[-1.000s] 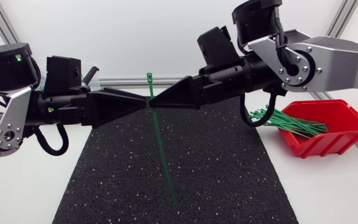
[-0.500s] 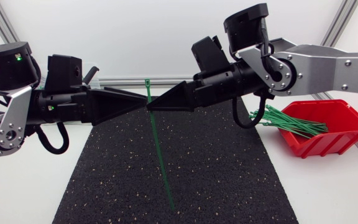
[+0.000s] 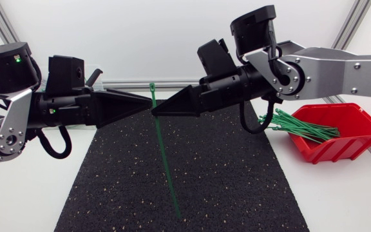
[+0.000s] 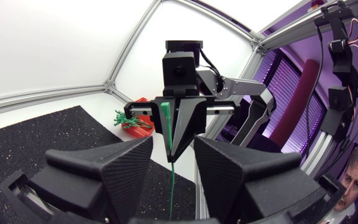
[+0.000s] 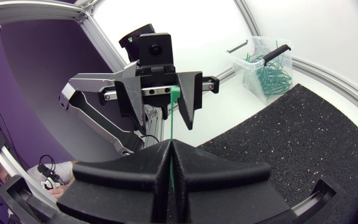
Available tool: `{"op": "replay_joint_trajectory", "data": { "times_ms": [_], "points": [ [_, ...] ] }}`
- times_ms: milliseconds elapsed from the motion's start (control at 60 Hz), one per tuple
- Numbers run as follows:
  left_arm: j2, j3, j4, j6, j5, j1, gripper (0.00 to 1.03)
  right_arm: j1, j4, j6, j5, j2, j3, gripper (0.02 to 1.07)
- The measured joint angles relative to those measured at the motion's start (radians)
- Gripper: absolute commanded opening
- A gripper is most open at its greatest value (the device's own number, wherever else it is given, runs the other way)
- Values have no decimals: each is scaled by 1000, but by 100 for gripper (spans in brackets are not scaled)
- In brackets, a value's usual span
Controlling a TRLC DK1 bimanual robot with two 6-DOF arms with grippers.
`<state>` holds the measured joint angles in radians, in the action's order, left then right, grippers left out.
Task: Take a green cable tie from the red box, thread the tail through the head to close it, then place it in the transparent bin on the left.
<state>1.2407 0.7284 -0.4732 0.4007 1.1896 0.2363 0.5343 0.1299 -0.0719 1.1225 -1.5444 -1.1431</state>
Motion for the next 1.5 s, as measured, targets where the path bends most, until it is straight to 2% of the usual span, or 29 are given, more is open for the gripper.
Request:
{"op": "replay_joint_trajectory", "data": {
  "times_ms": [150,200,350,400,550,617,717,733,867,883,1067,1117,1500],
  "points": [
    [0,0,-5,0,0,0,42,8,0,0,0,-13,0,7],
    [0,0,-7,0,0,0,37,8,0,0,0,-13,0,7],
    [8,0,-12,0,0,0,33,8,0,0,0,-13,0,7],
    [12,0,-18,0,0,0,29,8,0,0,0,-13,0,7],
    [16,0,-19,0,0,0,29,8,0,0,0,-13,0,8],
    [17,0,-19,0,0,0,25,10,0,0,0,-13,0,7],
    [17,0,-19,0,-1,0,24,15,0,0,0,-13,0,7],
    [17,0,-19,0,-1,0,21,15,0,0,0,-13,0,7],
    [17,0,-19,0,-12,2,19,15,0,-1,-1,-13,0,7],
    [17,0,-19,0,-12,2,16,15,0,-3,-1,-13,0,7],
    [21,0,-24,0,-13,2,11,15,-3,-3,-1,-13,1,7],
    [22,0,-25,0,-16,2,7,15,-3,-3,-1,-13,1,7],
    [23,0,-25,4,-16,9,4,15,-4,-3,-11,-13,6,7]
  ]
}}
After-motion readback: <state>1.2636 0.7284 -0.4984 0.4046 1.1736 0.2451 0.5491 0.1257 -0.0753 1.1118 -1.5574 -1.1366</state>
